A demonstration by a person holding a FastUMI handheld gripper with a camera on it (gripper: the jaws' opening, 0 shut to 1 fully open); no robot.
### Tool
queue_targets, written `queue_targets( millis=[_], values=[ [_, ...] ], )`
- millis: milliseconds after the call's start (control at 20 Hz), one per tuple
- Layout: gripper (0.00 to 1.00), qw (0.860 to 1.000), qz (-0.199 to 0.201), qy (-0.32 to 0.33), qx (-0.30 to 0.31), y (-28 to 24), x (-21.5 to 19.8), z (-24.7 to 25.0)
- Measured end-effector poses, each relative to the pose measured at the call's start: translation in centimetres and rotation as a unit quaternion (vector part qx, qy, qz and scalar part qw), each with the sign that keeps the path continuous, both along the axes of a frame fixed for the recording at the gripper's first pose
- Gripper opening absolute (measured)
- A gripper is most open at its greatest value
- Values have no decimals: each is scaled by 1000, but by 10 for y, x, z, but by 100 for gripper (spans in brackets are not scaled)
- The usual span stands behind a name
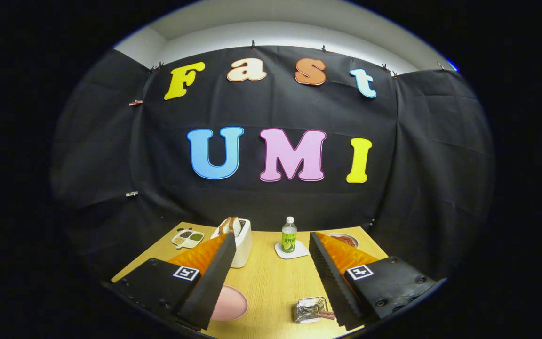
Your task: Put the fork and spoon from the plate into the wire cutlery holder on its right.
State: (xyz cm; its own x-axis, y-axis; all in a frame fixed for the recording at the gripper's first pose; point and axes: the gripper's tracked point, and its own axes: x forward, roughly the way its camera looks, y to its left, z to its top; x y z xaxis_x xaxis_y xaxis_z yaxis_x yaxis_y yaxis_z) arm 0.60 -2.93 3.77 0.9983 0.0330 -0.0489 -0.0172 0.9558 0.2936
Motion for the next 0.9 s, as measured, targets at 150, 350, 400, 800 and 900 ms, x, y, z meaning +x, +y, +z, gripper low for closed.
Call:
queue_targets(
  millis=[150,350,400,800,900],
  values=[
    [97,1000,3,5,-4,3,0,-3],
    [97,1000,5,6,-8,4,3,-2],
    [97,1000,6,7,-8,5,4,-1],
    [97,1000,10,9,-15,10,10,1],
    [97,1000,14,11,-17,13,12,0]
  ],
)
